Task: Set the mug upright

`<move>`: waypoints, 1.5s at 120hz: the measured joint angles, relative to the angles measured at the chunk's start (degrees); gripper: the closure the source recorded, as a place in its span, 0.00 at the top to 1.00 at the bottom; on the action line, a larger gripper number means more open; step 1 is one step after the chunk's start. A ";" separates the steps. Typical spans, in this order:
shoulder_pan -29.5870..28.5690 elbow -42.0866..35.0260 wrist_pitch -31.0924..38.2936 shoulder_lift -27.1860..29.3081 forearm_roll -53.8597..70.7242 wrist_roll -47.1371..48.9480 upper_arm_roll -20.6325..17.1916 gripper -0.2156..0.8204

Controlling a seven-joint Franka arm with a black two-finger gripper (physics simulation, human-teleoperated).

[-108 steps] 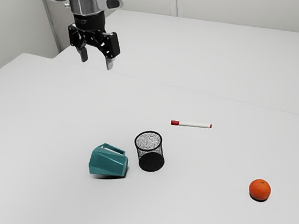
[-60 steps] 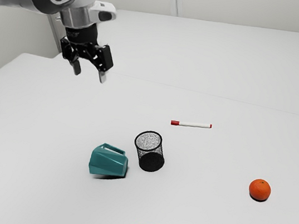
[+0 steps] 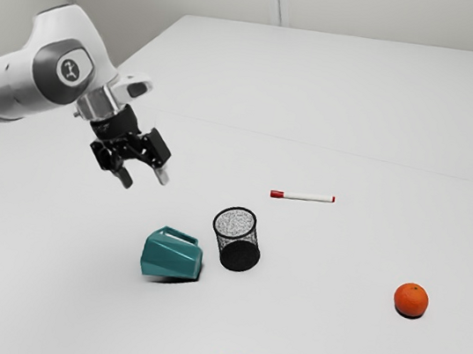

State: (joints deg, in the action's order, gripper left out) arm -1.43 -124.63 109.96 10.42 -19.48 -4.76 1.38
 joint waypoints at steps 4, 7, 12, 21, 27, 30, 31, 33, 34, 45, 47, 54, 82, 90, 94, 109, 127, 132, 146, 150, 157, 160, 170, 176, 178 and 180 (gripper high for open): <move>-0.35 -1.20 1.32 0.02 -1.51 -1.09 0.01 0.77; -0.66 -2.21 2.40 0.03 -2.52 -1.92 0.02 0.77; -1.12 -3.87 4.06 0.08 -4.35 -3.33 0.02 0.77; -1.40 -6.81 7.00 0.10 -7.27 -5.90 0.26 0.77; -1.56 -8.21 8.65 0.13 -8.91 -7.59 0.52 0.77; -1.68 -8.83 9.35 0.18 -9.53 -8.38 0.60 0.77; -1.71 -9.01 9.57 0.20 -9.73 -8.64 0.61 0.77; -1.77 -9.33 9.97 0.27 -10.15 -9.15 0.64 0.77; -1.79 -9.48 10.16 0.32 -10.35 -9.40 0.66 0.77; -2.52 -11.42 11.78 0.74 -12.16 -11.92 0.71 0.77; -2.70 -11.78 12.00 0.84 -12.47 -12.34 0.72 0.77; -3.02 -12.76 12.66 1.01 -13.63 -13.80 0.73 0.77; -5.19 -15.94 14.25 0.77 -20.35 -20.48 0.90 0.77; -6.07 -16.42 14.54 0.40 -21.93 -22.41 0.93 0.77; -6.29 -16.58 14.65 0.16 -22.55 -23.31 0.96 0.77; -6.49 -17.44 14.93 -1.10 -26.40 -26.84 0.92 0.77; -6.78 -18.56 15.09 -2.58 -31.05 -30.96 0.94 0.77; -6.97 -18.94 15.11 -2.94 -32.31 -32.06 0.93 0.77; -7.32 -19.46 15.14 -4.45 -36.01 -35.27 0.92 0.77; -7.35 -19.54 15.15 -4.88 -37.16 -36.25 0.94 0.77; -7.38 -19.65 15.14 -5.40 -38.95 -37.93 0.93 0.77; -7.38 -19.67 15.11 -5.53 -39.81 -38.68 0.92 0.77; -7.37 -20.05 14.99 -6.18 -43.22 -41.49 0.91 0.77; -7.36 -20.32 14.89 -6.36 -45.10 -43.16 0.91 0.77; -7.36 -20.41 14.85 -6.43 -45.75 -43.74 0.91 0.77; -7.36 -20.52 14.81 -6.52 -46.37 -44.32 0.91 0.77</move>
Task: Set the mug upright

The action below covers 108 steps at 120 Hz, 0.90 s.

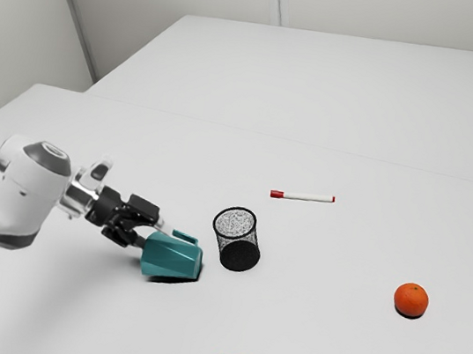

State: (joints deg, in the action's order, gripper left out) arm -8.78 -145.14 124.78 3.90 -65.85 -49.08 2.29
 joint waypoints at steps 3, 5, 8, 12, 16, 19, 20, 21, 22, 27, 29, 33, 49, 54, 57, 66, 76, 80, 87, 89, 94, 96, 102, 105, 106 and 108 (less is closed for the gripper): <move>0.00 -0.16 -0.06 -0.12 -0.94 -0.87 0.00 0.77; 0.00 -0.25 -0.10 -0.19 -1.56 -1.44 0.00 0.77; 0.00 -0.38 -0.16 -0.26 -2.36 -2.28 0.00 0.77; 0.00 -0.53 -0.23 -0.33 -3.23 -3.34 0.00 0.77; 0.01 -0.66 -0.31 -0.40 -4.10 -4.34 0.02 0.77; 0.00 -0.77 -0.37 -0.52 -4.71 -5.06 0.01 0.76; 0.00 -0.79 -0.38 -0.57 -4.90 -5.29 0.01 0.76; -0.01 -0.83 -0.40 -0.59 -5.08 -5.52 0.01 0.75; -0.01 -0.86 -0.41 -0.61 -5.25 -5.74 0.00 0.75; -0.01 -1.00 -0.46 -0.72 -5.98 -6.82 0.00 0.71; -0.01 -1.06 -0.48 -0.75 -6.21 -7.22 0.00 0.70; 0.00 -1.13 -0.51 -0.78 -6.58 -8.00 0.00 0.66; 0.01 -1.21 -0.58 -0.80 -7.42 -10.71 0.00 0.48; 0.00 -1.21 -0.58 -0.76 -7.54 -11.44 -0.01 0.42; 0.00 -1.21 -0.59 -0.75 -7.60 -11.86 -0.01 0.38; -0.01 -1.21 -0.60 -0.72 -7.72 -13.01 -0.01 0.27; 0.00 -1.21 -0.53 -0.58 -7.73 -14.09 -0.01 0.20; 0.02 -1.21 -0.48 -0.38 -7.71 -14.47 -0.01 0.17; 0.11 -1.22 -0.37 -0.10 -7.70 -15.07 0.02 0.13; 0.15 -1.22 -0.33 0.06 -7.70 -15.23 0.02 0.12; 0.24 -1.28 -0.23 0.53 -7.67 -15.61 0.03 0.10; 0.26 -1.37 -0.20 0.81 -7.66 -15.75 0.02 0.10; 0.27 -1.77 -0.13 1.76 -7.66 -16.18 0.01 0.08; 0.25 -2.04 -0.10 2.27 -7.66 -16.38 0.00 0.08; 0.24 -2.11 -0.09 2.43 -7.66 -16.44 0.00 0.08; 0.22 -2.26 -0.07 2.75 -7.66 -16.57 0.00 0.07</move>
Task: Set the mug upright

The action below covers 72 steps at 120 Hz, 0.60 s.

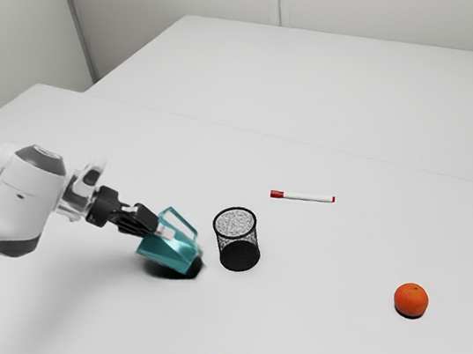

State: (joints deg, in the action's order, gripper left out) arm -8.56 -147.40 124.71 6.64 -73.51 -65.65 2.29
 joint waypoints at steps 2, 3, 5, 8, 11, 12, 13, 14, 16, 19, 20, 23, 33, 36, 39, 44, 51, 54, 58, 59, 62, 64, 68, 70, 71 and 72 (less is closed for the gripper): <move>-0.02 -0.17 0.02 0.39 0.01 -0.12 0.00 0.07; -0.02 -0.23 0.03 0.56 0.01 -0.18 0.00 0.07; -0.01 -0.34 0.04 0.93 0.02 -0.30 0.01 0.07; 0.01 -0.44 0.06 1.46 0.03 -0.46 0.02 0.06; 0.05 -0.51 0.08 1.90 0.04 -0.62 0.01 0.06; 0.07 -0.53 0.09 2.07 0.04 -0.67 0.01 0.06; 0.09 -0.54 0.09 2.28 0.05 -0.71 0.01 0.06; 0.12 -0.55 0.09 2.46 0.05 -0.76 0.01 0.06; 0.17 -0.57 0.10 2.79 0.06 -0.84 0.01 0.06; 0.24 -0.56 0.11 3.20 0.07 -0.96 0.02 0.06; 0.25 -0.56 0.12 3.32 0.07 -1.00 0.02 0.06; 0.28 -0.54 0.13 3.60 0.10 -1.11 0.02 0.05; 0.44 -0.29 0.19 4.33 0.60 -1.16 0.01 0.05; 0.50 -0.22 0.23 4.51 0.97 -1.10 0.02 0.05; 0.54 -0.14 0.26 4.76 1.80 -0.88 0.01 0.05; 0.58 0.17 0.28 5.45 4.26 -0.10 0.01 0.05; 0.54 0.74 0.23 6.43 8.44 1.42 -0.02 0.05; 0.53 0.99 0.21 6.71 10.28 2.13 -0.04 0.04; 0.52 1.43 0.18 7.02 12.98 3.15 -0.06 0.04; 0.51 1.59 0.16 7.07 13.67 3.41 -0.07 0.04; 0.50 2.13 0.11 7.20 15.99 4.28 -0.15 0.04; 0.50 2.52 0.07 7.28 17.56 4.90 -0.23 0.04; 0.50 3.46 -0.14 7.49 20.82 6.25 -0.40 0.04; 0.50 4.03 -0.41 7.57 22.41 6.99 -0.48 0.04; 0.50 4.31 -0.55 7.60 23.19 7.36 -0.51 0.04; 0.50 4.61 -0.71 7.62 23.99 7.75 -0.54 0.04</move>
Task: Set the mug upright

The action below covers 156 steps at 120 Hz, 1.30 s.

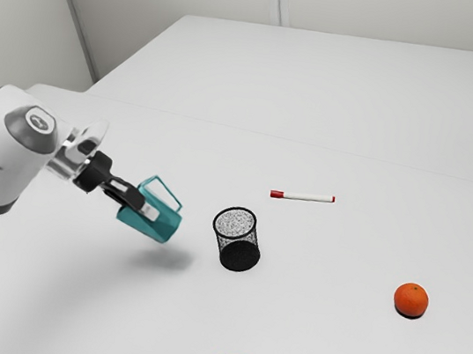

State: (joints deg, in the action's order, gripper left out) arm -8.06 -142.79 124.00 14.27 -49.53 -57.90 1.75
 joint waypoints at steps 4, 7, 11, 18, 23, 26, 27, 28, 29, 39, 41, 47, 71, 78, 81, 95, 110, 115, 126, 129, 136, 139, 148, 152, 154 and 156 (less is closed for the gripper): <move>0.01 1.69 -0.77 0.05 3.69 1.66 -0.12 0.04; 0.02 3.23 -1.57 0.06 6.60 3.01 -0.32 0.04; 0.05 5.10 -2.69 0.05 10.17 4.84 -0.58 0.04; 0.05 7.75 -4.54 -0.11 15.83 8.07 -1.12 0.03; 0.09 9.34 -5.74 -0.35 19.34 10.41 -1.64 0.03; 0.13 10.14 -6.35 -0.49 21.36 11.83 -2.03 0.03; 0.14 10.34 -6.54 -0.52 22.00 12.30 -2.12 0.03; 0.15 10.52 -6.72 -0.55 22.62 12.77 -2.22 0.03; 0.15 10.72 -6.89 -0.59 23.25 13.25 -2.34 0.03; 0.19 12.15 -8.29 -0.97 29.04 17.98 -3.46 0.03; 0.21 12.32 -8.51 -1.07 30.04 18.91 -3.60 0.03; 0.21 12.64 -9.04 -1.30 32.90 21.68 -4.18 0.03; 0.91 13.17 -9.18 -2.99 42.10 32.30 -6.08 0.03; 1.52 13.03 -8.35 -3.69 43.67 35.04 -6.25 0.03; 1.83 13.00 -8.02 -4.02 44.40 36.19 -6.30 0.03; 2.95 12.45 -5.52 -5.43 47.32 41.28 -6.63 0.03; 3.61 11.46 -2.25 -6.82 49.40 46.00 -7.04 0.03; 3.76 11.24 -1.27 -7.30 49.92 47.47 -7.06 0.03; 3.88 11.02 0.42 -8.17 50.61 50.39 -7.07 0.03; 3.97 10.98 0.79 -8.51 50.73 51.11 -7.07 0.03; 4.16 10.96 1.65 -9.31 50.92 52.70 -7.07 0.03; 4.22 10.95 2.01 -9.59 50.98 53.33 -7.07 0.03; 4.31 10.81 3.01 -10.37 51.10 55.10 -7.07 0.03; 4.38 10.78 3.44 -10.77 51.14 55.82 -7.06 0.03; 4.43 10.79 3.65 -10.99 51.16 56.17 -7.06 0.03; 4.48 10.80 3.84 -11.17 51.17 56.51 -7.06 0.03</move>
State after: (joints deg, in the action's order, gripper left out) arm -3.58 -131.99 127.84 3.09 1.64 -1.40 -5.31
